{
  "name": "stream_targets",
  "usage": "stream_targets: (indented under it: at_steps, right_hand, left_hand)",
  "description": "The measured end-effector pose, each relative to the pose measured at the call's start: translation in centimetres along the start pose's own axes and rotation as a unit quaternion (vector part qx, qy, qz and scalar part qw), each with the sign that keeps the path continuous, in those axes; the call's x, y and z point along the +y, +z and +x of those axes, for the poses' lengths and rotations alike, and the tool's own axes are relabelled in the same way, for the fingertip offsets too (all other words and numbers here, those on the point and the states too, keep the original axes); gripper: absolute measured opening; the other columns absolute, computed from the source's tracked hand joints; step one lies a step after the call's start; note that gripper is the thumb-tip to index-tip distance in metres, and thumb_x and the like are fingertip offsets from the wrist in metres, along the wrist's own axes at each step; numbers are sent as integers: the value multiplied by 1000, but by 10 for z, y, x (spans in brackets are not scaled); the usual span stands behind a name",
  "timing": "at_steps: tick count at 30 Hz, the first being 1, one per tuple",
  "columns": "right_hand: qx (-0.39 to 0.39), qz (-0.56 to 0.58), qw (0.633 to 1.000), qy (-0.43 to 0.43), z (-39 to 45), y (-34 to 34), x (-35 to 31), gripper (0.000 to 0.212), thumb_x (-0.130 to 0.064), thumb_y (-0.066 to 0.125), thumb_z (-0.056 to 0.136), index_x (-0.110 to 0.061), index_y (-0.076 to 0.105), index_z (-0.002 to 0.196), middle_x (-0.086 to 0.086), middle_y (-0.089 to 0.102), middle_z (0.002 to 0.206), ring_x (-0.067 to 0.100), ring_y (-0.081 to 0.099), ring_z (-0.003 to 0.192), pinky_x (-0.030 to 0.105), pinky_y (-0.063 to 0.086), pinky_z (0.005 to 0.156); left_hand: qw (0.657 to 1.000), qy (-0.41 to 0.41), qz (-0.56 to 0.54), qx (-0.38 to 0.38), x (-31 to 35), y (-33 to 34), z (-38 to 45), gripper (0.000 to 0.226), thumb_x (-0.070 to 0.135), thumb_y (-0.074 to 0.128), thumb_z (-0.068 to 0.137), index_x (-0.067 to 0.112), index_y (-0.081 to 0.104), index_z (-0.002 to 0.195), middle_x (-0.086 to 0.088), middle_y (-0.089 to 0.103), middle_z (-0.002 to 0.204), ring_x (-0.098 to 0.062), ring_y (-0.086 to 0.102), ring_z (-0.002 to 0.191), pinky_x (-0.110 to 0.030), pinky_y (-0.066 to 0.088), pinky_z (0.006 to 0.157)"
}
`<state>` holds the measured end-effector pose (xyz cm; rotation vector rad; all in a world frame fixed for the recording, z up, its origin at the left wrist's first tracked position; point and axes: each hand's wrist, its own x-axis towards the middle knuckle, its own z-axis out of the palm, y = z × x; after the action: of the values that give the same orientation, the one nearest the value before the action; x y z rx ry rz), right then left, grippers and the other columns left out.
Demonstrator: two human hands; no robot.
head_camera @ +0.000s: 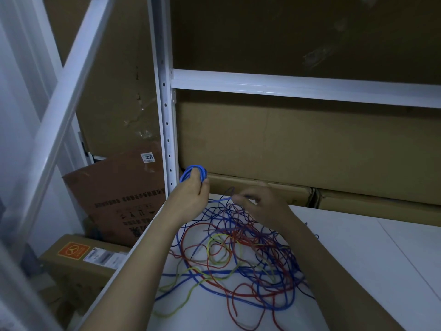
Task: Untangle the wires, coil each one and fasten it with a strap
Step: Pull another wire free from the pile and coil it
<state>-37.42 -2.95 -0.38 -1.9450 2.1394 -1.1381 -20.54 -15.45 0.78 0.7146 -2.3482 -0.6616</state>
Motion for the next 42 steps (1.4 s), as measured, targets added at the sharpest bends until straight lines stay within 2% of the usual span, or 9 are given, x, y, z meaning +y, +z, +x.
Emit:
stream_targets:
  at_steps: [4,9,17,20,23,26,29,36,42]
  right_hand:
    - [100,-56,988,-108,10,-11,-4,18,-24,57,94,-14,70,87,-12,49,71,10,42,73,24,34,71]
    - [216,-51,971,-91,26,-10,-15,14,-27,70,85,-14,69,79,-4,49,77,14,43,79,25,35,68]
    - [69,179,979,66,20,13,0,21,-19,44,102,-20,63,96,-4,47,54,2,41,43,13,33,48]
    - [94,236,961,111,12,24,1,21,-18,43,102,-15,64,100,-9,41,43,3,37,38,17,34,45]
    - [64,347,924,146,7,31,-5,24,-21,40,104,-13,63,105,-10,34,44,9,44,41,25,48,52]
    - [-14,469,864,184,6,33,-11,26,-26,36,105,-15,58,112,-9,28,52,8,28,41,20,35,41]
    - [-28,310,938,153,5,36,-15,26,-25,35,105,-17,59,111,-8,29,49,7,21,39,20,23,41]
    - [6,-20,1000,-9,-1,37,-29,17,-14,48,97,-24,46,83,-10,38,56,6,36,47,28,26,46]
    - [-72,60,994,61,0,22,-24,27,-15,51,98,4,60,81,18,56,67,18,50,58,24,35,53]
  left_hand:
    - [996,-27,-54,-72,4,4,-7,40,47,30,101,11,43,91,-7,47,72,-13,43,60,-30,34,59]
    - [969,-3,-201,-147,23,6,-14,56,55,30,97,8,58,83,11,40,52,-2,33,43,-18,28,51]
    - [840,-27,-539,-51,26,3,-5,65,53,19,96,9,45,57,1,26,43,-13,21,41,-23,36,58]
    - [750,-33,-660,-29,24,-2,2,57,39,13,104,5,53,81,2,35,49,-11,29,44,-21,36,58]
    - [731,-19,-682,-5,27,0,4,42,22,10,101,5,47,91,1,39,56,-14,34,51,-27,30,61]
    - [740,-17,-672,41,33,3,6,38,22,13,104,6,46,92,2,40,60,-13,36,55,-25,32,63]
    - [774,-18,-625,96,37,6,11,32,24,17,106,4,43,101,1,42,67,-12,41,58,-24,35,66]
    - [986,16,-134,96,36,17,10,26,29,32,104,4,38,97,0,44,71,-6,45,57,-16,32,50]
    - [986,87,135,46,19,17,3,24,30,37,102,6,40,102,5,35,64,-11,31,51,-30,19,47]
